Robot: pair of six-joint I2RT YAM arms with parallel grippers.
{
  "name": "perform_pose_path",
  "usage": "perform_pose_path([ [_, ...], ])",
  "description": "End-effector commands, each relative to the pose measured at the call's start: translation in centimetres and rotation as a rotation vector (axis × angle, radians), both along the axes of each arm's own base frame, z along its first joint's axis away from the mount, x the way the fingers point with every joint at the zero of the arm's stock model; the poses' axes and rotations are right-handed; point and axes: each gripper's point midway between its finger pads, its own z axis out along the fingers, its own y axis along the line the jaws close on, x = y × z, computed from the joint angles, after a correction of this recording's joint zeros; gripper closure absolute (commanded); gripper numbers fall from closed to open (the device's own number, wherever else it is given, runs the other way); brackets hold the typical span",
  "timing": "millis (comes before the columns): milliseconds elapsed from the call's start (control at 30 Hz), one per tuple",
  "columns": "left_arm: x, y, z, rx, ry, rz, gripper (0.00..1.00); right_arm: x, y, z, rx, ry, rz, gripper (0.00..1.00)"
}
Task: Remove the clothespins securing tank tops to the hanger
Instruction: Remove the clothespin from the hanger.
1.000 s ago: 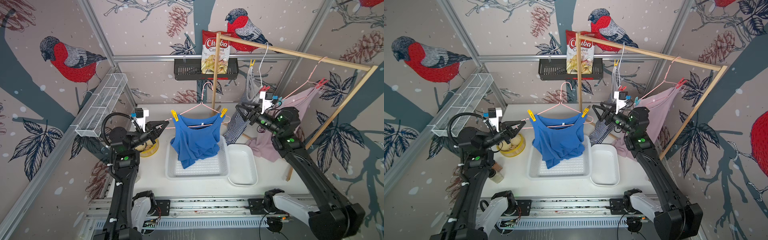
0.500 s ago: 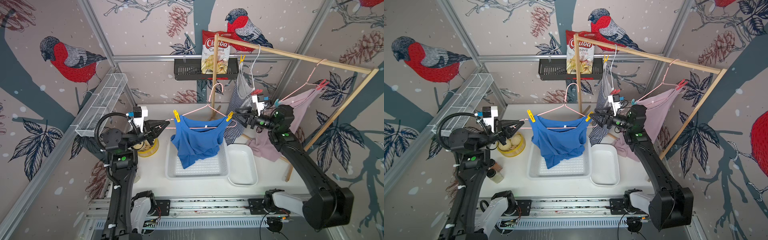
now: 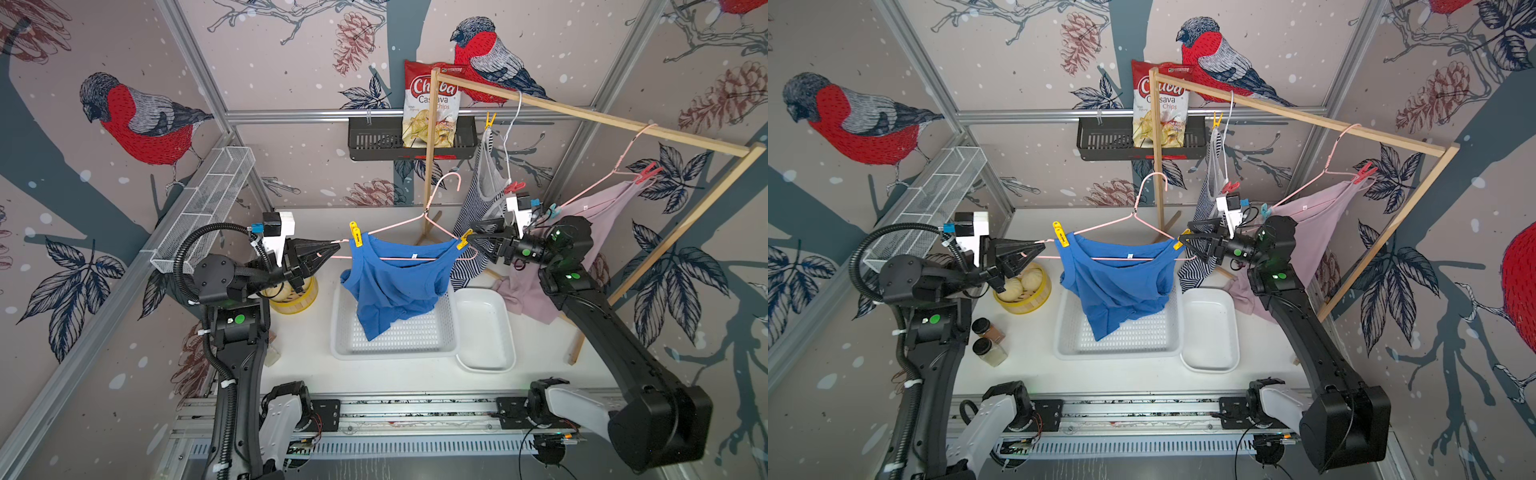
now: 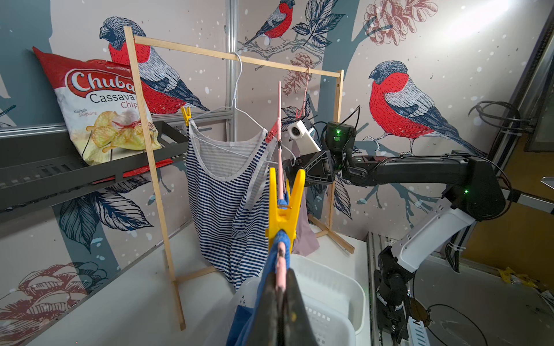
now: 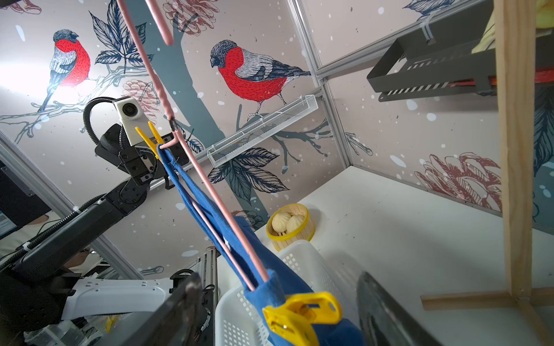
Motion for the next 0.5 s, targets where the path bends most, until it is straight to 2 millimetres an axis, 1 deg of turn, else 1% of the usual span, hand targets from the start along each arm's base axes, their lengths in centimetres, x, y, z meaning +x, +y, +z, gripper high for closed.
perform_pose_path([
  [0,-0.5,-0.2,0.8,0.011,-0.031,-0.014,1.00,-0.9,0.0,0.8,0.010,-0.048,0.022,0.20],
  [33,-0.8,-0.3,1.4,0.014,-0.047,-0.018,1.00,-1.0,0.0,0.8,0.011,-0.049,0.024,0.21],
  [100,-1.0,-0.5,1.8,0.013,-0.057,-0.024,1.00,-1.3,0.0,0.8,0.015,-0.053,0.029,0.22],
  [233,-1.2,-0.7,2.3,0.010,-0.064,-0.026,1.00,-1.7,0.1,0.9,0.016,-0.059,0.049,0.30],
  [300,-1.2,-0.7,2.3,0.009,-0.061,-0.028,1.00,-1.7,0.1,1.0,0.020,-0.062,0.049,0.31],
  [467,-1.5,-0.8,2.6,0.009,-0.066,-0.034,1.00,-1.9,0.1,1.4,0.038,-0.074,0.060,0.43],
])
